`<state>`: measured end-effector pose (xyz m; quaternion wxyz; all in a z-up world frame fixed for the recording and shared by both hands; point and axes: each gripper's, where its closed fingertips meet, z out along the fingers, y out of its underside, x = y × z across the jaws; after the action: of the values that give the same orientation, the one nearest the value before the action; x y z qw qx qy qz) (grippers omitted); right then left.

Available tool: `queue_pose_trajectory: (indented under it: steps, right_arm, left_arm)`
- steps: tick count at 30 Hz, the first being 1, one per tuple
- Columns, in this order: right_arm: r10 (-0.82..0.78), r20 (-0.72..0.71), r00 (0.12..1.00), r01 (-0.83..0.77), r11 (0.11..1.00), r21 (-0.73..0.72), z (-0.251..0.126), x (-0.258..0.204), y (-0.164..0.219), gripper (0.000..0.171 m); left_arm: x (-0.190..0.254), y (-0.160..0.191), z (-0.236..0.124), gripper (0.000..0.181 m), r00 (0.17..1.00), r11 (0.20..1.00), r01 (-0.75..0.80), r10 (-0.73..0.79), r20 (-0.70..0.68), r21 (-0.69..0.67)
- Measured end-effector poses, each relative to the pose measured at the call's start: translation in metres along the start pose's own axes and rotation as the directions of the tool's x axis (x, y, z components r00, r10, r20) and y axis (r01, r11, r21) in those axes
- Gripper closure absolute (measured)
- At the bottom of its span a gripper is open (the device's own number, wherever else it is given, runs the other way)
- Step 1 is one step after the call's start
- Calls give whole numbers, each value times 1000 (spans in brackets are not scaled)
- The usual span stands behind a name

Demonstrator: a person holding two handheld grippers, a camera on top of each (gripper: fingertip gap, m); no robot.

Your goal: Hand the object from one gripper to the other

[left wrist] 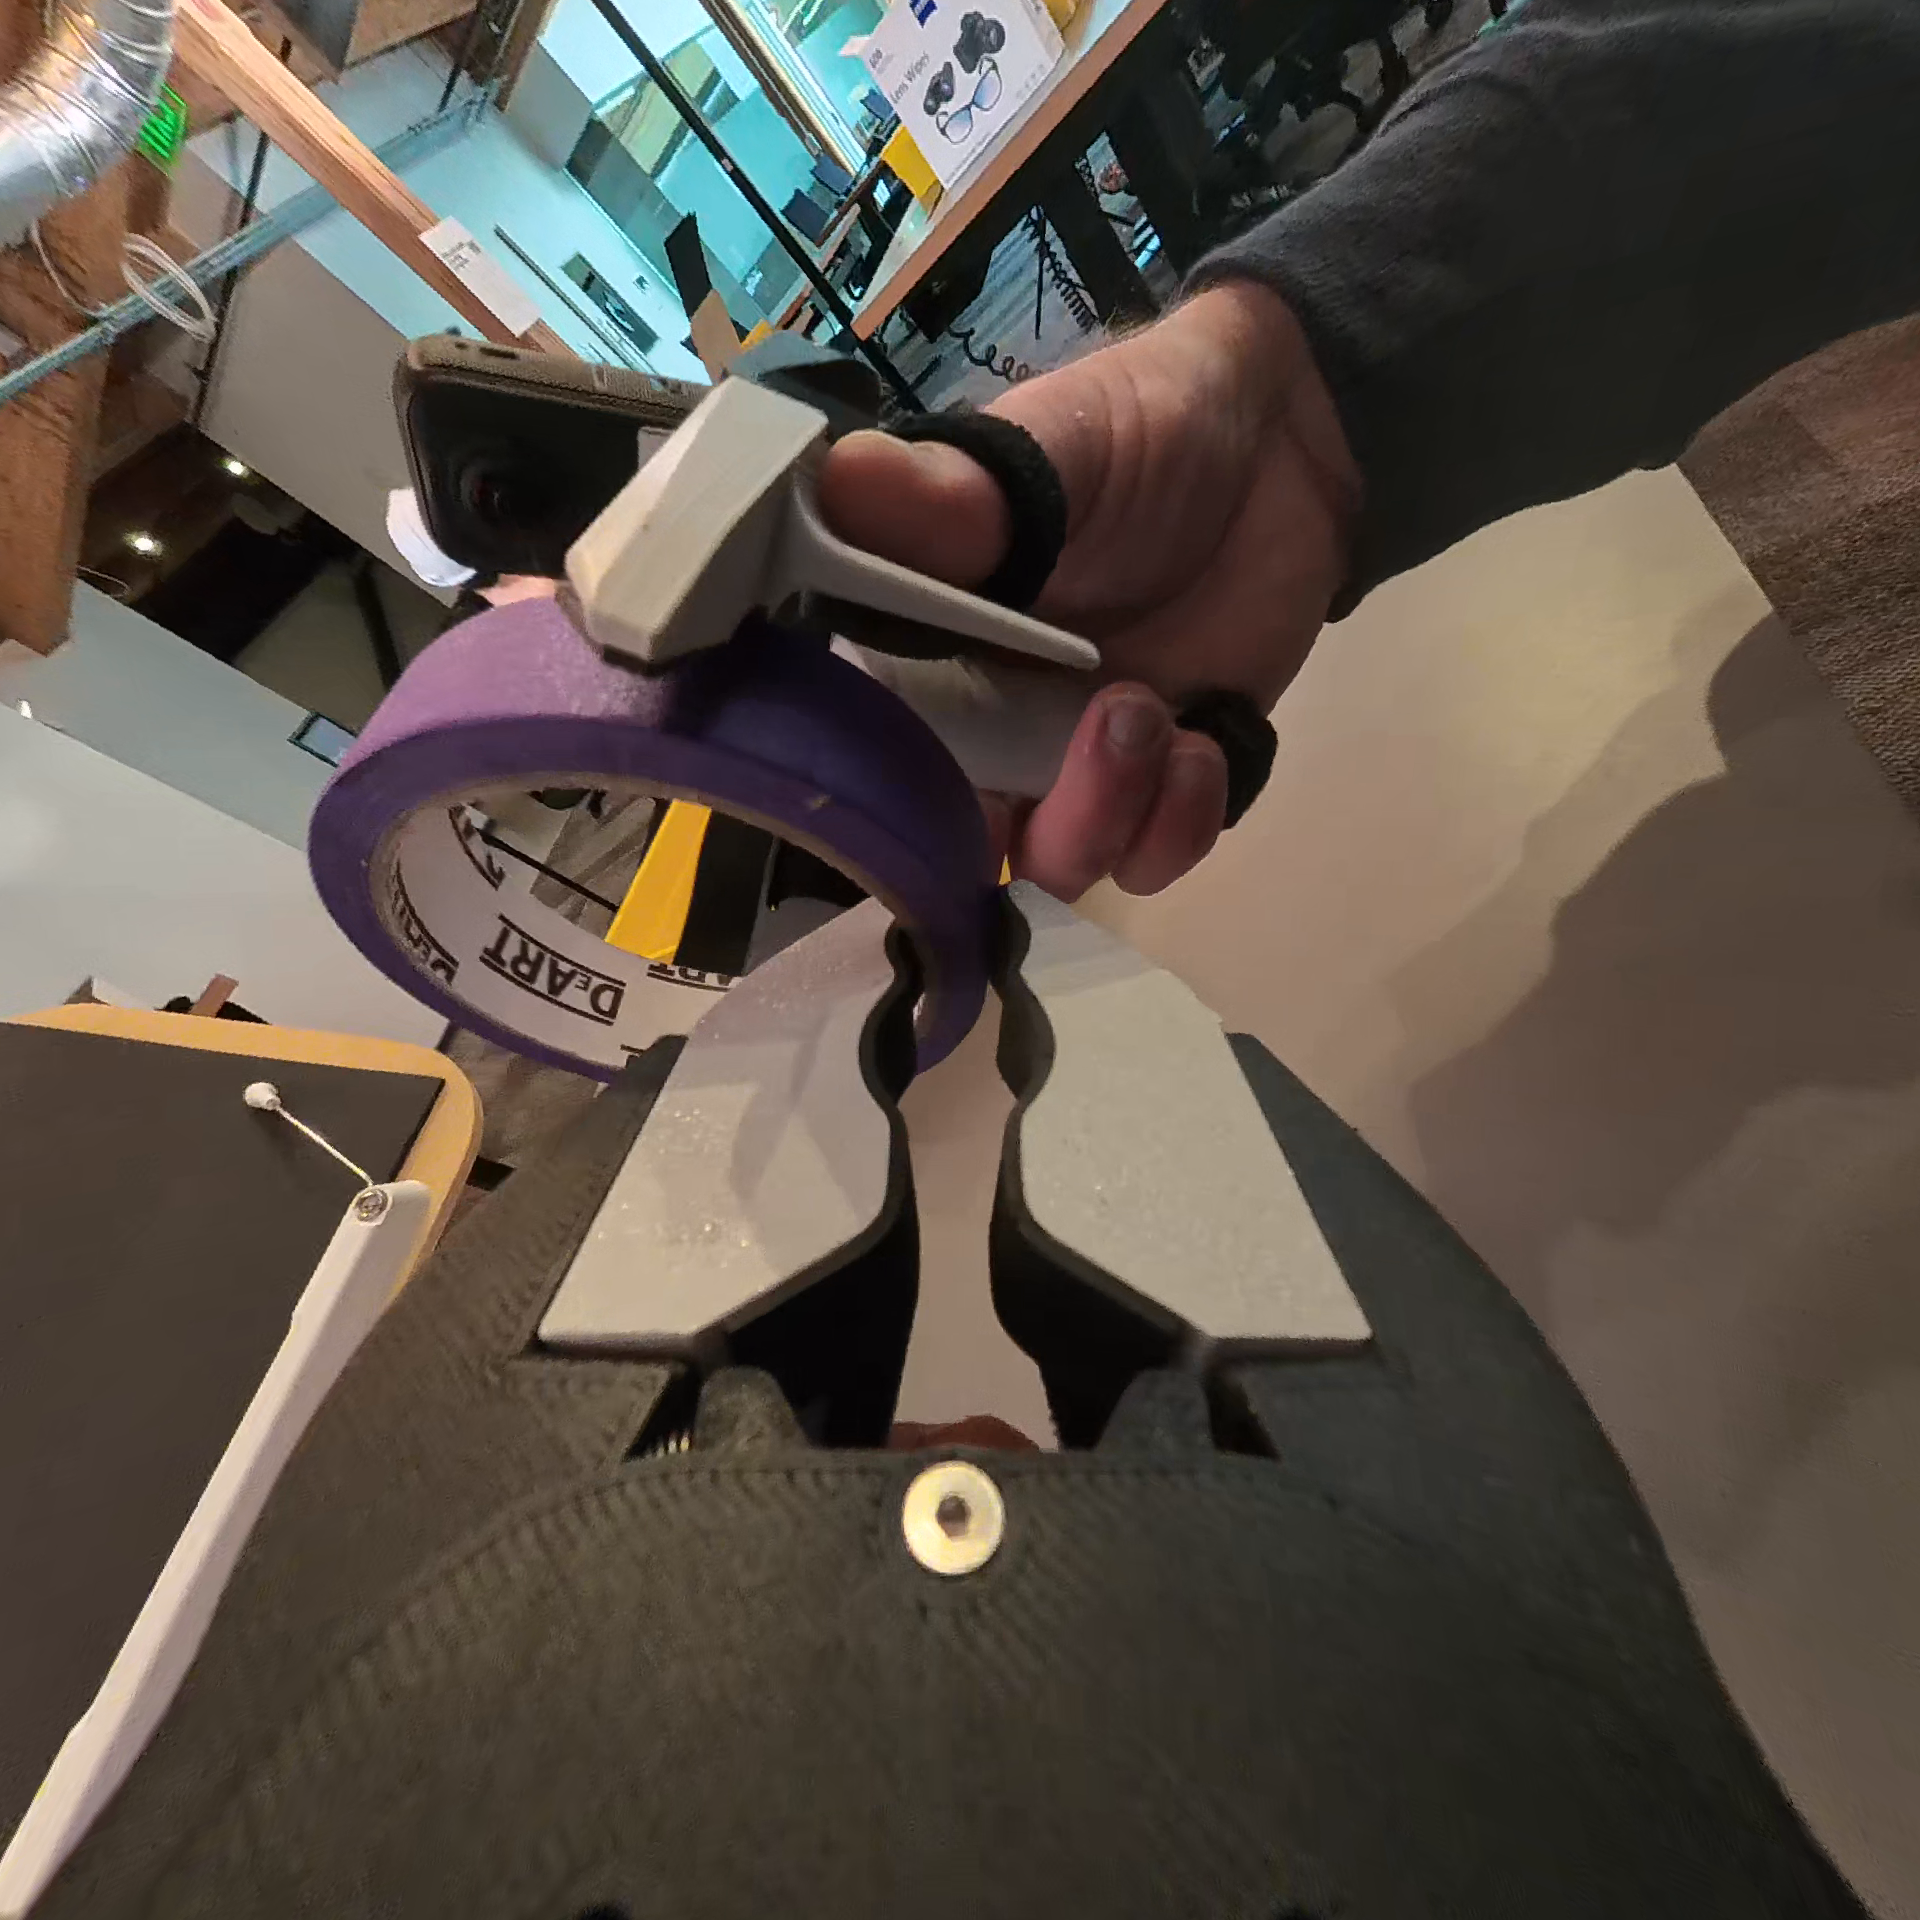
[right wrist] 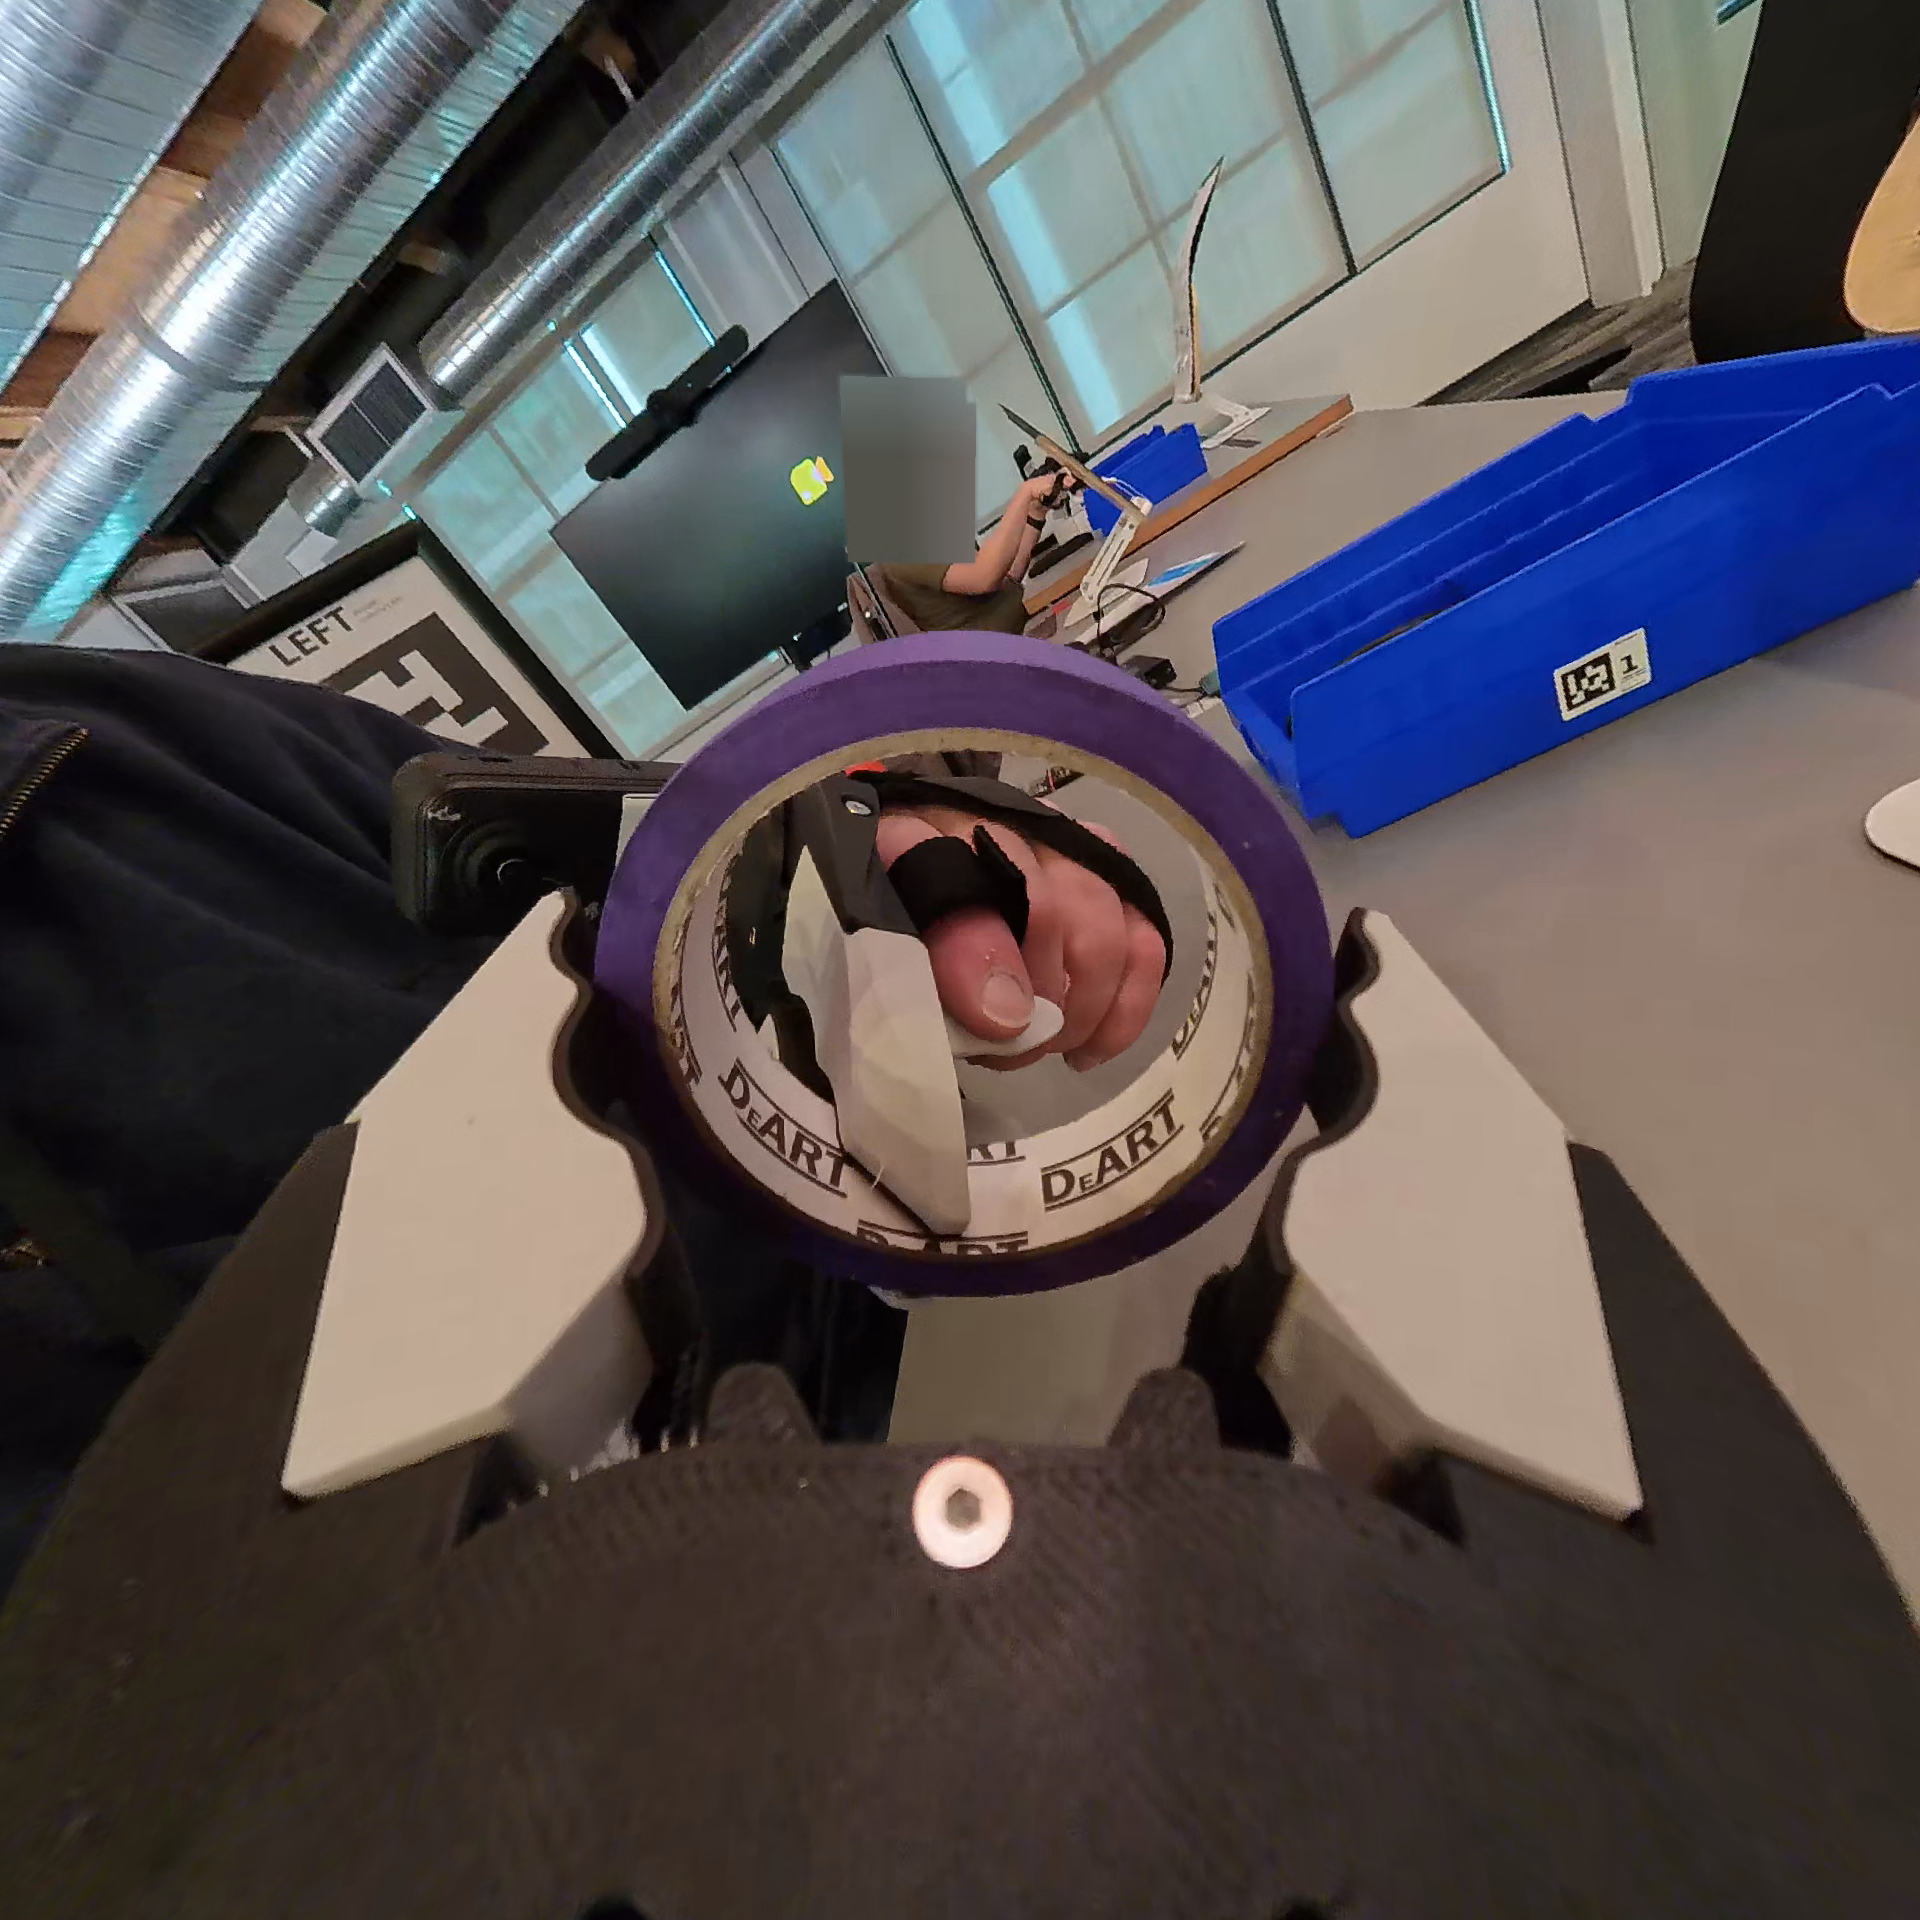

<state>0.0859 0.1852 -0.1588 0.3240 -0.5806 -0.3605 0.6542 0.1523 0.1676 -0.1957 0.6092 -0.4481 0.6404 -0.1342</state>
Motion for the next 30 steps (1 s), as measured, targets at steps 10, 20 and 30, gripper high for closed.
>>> queue_pose_trajectory:
  steps: [10, 20, 30]
  right_arm:
    - [-252, -171, 952, 258, 966, 12, -34, 2, -20, 43]
    - [-869, -326, 372, 715, 493, -495, -50, 13, 7, 88]
    - [-933, -228, 277, 755, 358, -549, -37, 12, 26, 140]
  left_arm:
    - [-27, -5, -18, 171, 863, 877, 480, -465, -196, 33]
    - [-74, -23, -36, 171, 154, 157, 987, -817, -556, 42]
    - [-54, -31, -32, 171, -48, -4, 998, -718, -694, -65]
